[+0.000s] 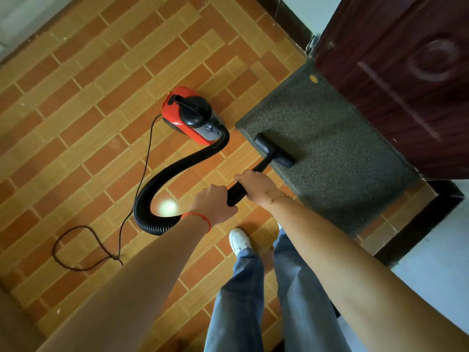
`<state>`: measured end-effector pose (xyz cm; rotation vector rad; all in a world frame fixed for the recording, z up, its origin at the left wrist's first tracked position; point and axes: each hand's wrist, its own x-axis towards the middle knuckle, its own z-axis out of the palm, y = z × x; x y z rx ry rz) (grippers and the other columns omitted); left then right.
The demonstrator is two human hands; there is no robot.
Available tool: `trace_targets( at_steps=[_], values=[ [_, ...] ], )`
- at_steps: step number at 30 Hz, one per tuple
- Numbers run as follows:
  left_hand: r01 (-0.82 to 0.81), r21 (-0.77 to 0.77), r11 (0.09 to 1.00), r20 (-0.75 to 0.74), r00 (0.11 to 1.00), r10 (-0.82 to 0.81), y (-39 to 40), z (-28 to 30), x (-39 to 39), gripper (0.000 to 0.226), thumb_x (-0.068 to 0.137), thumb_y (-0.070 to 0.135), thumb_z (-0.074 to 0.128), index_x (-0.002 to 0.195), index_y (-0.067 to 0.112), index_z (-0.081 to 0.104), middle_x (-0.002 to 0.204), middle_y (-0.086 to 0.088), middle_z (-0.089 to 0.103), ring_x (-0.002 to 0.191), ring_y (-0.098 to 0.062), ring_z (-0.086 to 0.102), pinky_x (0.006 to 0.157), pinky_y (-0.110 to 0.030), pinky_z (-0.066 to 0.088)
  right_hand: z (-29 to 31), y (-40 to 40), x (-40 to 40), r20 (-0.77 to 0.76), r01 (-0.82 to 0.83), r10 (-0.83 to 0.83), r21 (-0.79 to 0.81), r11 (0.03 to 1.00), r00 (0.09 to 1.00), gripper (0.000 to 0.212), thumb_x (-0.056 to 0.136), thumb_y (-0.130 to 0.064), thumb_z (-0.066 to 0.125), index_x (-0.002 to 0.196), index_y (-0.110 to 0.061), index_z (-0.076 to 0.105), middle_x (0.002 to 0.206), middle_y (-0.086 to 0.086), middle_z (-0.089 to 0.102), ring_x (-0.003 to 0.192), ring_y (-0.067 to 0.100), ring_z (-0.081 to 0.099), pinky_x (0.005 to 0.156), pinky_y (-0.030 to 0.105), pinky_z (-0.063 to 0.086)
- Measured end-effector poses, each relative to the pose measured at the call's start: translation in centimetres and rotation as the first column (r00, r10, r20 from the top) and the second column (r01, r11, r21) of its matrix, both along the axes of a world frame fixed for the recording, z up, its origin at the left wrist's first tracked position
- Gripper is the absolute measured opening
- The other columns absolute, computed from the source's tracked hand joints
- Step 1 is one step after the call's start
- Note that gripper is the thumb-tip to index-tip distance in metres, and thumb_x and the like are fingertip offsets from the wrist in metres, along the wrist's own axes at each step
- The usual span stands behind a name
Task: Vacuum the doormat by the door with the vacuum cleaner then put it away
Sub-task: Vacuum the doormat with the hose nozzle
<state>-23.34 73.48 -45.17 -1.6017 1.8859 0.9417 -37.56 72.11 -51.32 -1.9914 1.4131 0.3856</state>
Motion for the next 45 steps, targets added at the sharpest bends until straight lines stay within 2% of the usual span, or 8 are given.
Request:
trace_targets(
  at_steps=[12,18,25,30,35,39,43,45],
  values=[
    [-0.007,-0.009,1.0,0.018,1.0,0.007,-1.0,-2.1,0.2,0.022,0.084,0.035,0.054,0.096,0.017,0.056,0.075,0.001,0.055,0.065,-0.018,0.059,0.055,-0.027,0.05,-1.9,-1.4,0.3,-0.028,-0.016,0.016,-0.022,1.0,0.999,0.034,0.087,0.004,0.056,0.118,-0.011,0.055,0.11,0.012,0.058,0.106,0.031,0.056,0.077,0.038,0.052],
    [0.017,-0.03,0.999,-0.007,1.0,-0.017,-5.3,-2.5,-5.0,0.026,0.086,0.035,0.054,0.102,0.014,0.057,0.072,0.002,0.049,0.066,-0.019,0.056,0.054,-0.028,0.049,-2.3,-5.8,-5.0,-0.045,-0.033,0.032,-0.026,0.999,0.998,0.035,0.087,0.006,0.053,0.119,-0.01,0.052,0.113,0.013,0.056,0.109,0.031,0.052,0.071,0.036,0.045],
    [-0.017,-0.049,0.999,-0.015,1.0,0.016,-12.7,-2.6,-13.9,0.026,0.087,0.034,0.055,0.102,0.013,0.057,0.073,0.001,0.05,0.069,-0.021,0.059,0.056,-0.03,0.05,-2.4,-13.4,-13.6,-0.026,-0.005,0.004,-0.041,0.999,1.0,0.031,0.087,0.004,0.056,0.114,-0.011,0.056,0.112,0.011,0.058,0.108,0.03,0.057,0.081,0.04,0.052],
    [-0.063,-0.065,0.996,-0.015,0.998,0.062,-18.4,-2.6,-20.2,0.018,0.087,0.029,0.057,0.097,0.014,0.056,0.07,0.002,0.049,0.061,-0.019,0.055,0.049,-0.027,0.044,-2.1,-19.3,-19.3,-0.019,0.015,-0.016,-0.067,0.998,1.0,0.015,0.088,0.001,0.055,0.099,-0.009,0.056,0.1,0.011,0.061,0.095,0.029,0.061,0.072,0.04,0.053],
    [-0.057,-0.108,0.993,-0.012,0.998,0.056,-23.5,-2.7,-24.7,0.02,0.089,0.03,0.056,0.1,0.013,0.055,0.067,0.003,0.045,0.054,-0.014,0.048,0.042,-0.024,0.033,-2.1,-24.8,-23.7,-0.024,0.031,-0.033,-0.074,0.997,0.999,0.01,0.089,0.0,0.054,0.093,-0.009,0.054,0.096,0.011,0.062,0.09,0.029,0.063,0.068,0.041,0.054],
    [-0.052,-0.11,0.993,-0.022,0.999,0.05,-26.8,-2.7,-27.1,0.02,0.088,0.027,0.057,0.102,0.012,0.056,0.066,0.003,0.045,0.06,-0.019,0.052,0.048,-0.028,0.04,-2.2,-28.0,-26.0,-0.027,0.037,-0.039,-0.083,0.996,0.999,0.012,0.09,0.001,0.05,0.095,-0.008,0.056,0.096,0.01,0.063,0.089,0.029,0.064,0.069,0.04,0.055],
    [-0.02,-0.125,0.992,-0.001,1.0,0.02,-29.1,-2.7,-27.8,0.024,0.087,0.028,0.059,0.105,0.012,0.055,0.067,0.004,0.043,0.059,-0.018,0.05,0.05,-0.028,0.039,-2.2,-30.2,-26.9,-0.016,0.024,-0.025,-0.09,0.996,1.0,0.008,0.093,-0.004,0.05,0.091,-0.012,0.051,0.094,0.008,0.062,0.086,0.024,0.064,0.062,0.03,0.046],
    [-0.001,-0.116,0.993,0.012,1.0,0.003,-29.8,-2.7,-27.3,0.023,0.088,0.029,0.059,0.104,0.014,0.054,0.066,0.004,0.044,0.054,-0.015,0.048,0.047,-0.027,0.038,-2.1,-30.8,-26.6,-0.014,0.021,-0.022,-0.069,0.997,1.0,0.008,0.093,-0.007,0.05,0.089,-0.013,0.048,0.094,0.007,0.061,0.085,0.023,0.063,0.061,0.029,0.043]
  ],
)
